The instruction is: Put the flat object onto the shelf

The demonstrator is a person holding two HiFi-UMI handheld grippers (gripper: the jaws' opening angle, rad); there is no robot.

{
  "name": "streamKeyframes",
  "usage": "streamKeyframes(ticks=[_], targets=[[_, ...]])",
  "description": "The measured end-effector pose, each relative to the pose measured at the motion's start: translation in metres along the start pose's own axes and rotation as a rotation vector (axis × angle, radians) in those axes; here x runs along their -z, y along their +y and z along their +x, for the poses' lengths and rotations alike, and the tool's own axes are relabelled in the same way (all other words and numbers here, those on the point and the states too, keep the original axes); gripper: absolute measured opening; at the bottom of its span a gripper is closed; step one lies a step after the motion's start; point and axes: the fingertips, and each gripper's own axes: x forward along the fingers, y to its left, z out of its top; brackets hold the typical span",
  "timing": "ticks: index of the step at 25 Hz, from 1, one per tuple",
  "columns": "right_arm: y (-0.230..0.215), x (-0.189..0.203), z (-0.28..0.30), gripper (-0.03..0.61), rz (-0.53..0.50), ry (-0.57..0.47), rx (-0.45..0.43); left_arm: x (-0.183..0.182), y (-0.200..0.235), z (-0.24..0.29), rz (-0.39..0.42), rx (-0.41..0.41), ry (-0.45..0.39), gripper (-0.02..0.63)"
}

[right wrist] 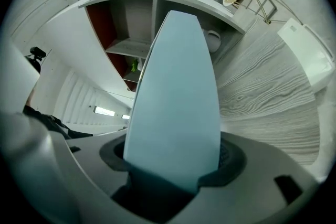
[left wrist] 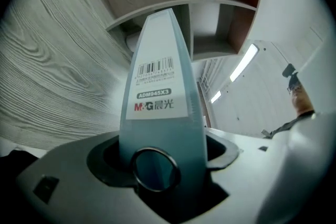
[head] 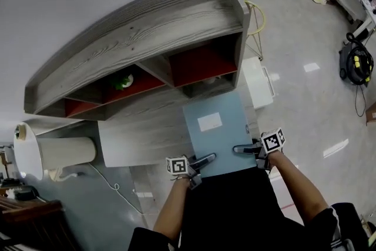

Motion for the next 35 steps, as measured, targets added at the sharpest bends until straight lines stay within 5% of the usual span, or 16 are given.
streamKeyframes(ticks=[5, 17, 35], targets=[[-0.035, -0.012, 0.010, 0.310, 0.049, -0.013, 0.012, -0.025, 0.028, 0.011, 0.033, -0.011, 0.030, 0.339], [-0.089, -0.016, 0.029, 0.325, 0.179, -0.033, 0.104, -0.043, 0.081, 0.017, -0.085, -0.053, 0.112, 0.350], [-0.131, -0.035, 0.030, 0.359, 0.244, 0.043, 0.187, -0.065, 0.104, 0.032, -0.119, -0.144, 0.061, 0.356]])
